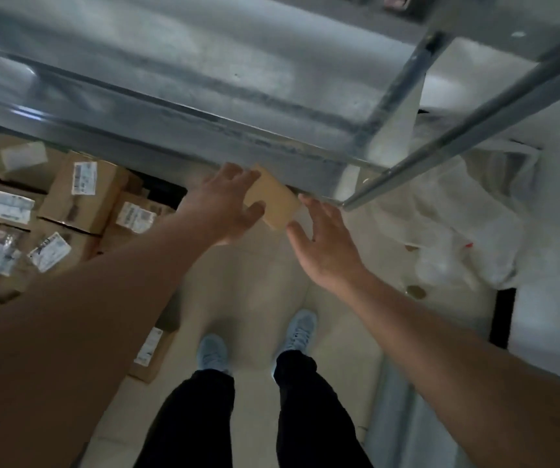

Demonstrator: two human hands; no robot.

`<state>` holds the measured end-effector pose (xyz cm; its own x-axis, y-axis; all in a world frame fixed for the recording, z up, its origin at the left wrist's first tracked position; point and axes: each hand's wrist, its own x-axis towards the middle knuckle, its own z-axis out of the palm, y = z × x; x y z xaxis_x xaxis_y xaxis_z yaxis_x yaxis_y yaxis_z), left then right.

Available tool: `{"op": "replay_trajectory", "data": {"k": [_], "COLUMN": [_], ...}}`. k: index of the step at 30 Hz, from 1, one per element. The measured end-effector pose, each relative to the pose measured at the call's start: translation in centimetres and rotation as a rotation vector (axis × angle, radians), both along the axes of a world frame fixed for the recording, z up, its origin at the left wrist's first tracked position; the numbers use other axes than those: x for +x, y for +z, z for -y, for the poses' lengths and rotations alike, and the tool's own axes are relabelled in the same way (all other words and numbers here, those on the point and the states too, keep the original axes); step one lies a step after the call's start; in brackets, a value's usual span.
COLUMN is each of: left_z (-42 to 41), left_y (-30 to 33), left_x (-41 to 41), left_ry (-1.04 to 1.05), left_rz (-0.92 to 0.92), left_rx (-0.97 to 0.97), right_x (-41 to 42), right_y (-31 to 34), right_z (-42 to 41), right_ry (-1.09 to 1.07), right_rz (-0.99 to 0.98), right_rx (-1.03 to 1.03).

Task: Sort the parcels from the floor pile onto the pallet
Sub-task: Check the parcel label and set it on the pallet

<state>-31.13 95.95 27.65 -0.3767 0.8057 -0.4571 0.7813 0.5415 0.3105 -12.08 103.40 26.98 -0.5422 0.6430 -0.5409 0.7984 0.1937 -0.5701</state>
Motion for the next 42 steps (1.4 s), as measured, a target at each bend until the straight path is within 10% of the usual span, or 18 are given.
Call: {"op": "replay_trajectory", "data": {"k": [23, 42], "left_z": [-9.8, -13.1], "left_y": [-42.4, -49.3], "left_x": [-11.4, -14.4], "left_ry": [0.080, 0.310], "left_rz": [0.062, 0.212], "left_rx": [-0.081, 0.035], "right_x": [-9.6, -12.0], "right_y": [-40.7, -47.0], "right_z": [-8.6, -10.1], "right_ry": [-0.215, -0.847], "right_rz": [0.114, -0.018], "right_rx": [-0.175, -0.372]}}
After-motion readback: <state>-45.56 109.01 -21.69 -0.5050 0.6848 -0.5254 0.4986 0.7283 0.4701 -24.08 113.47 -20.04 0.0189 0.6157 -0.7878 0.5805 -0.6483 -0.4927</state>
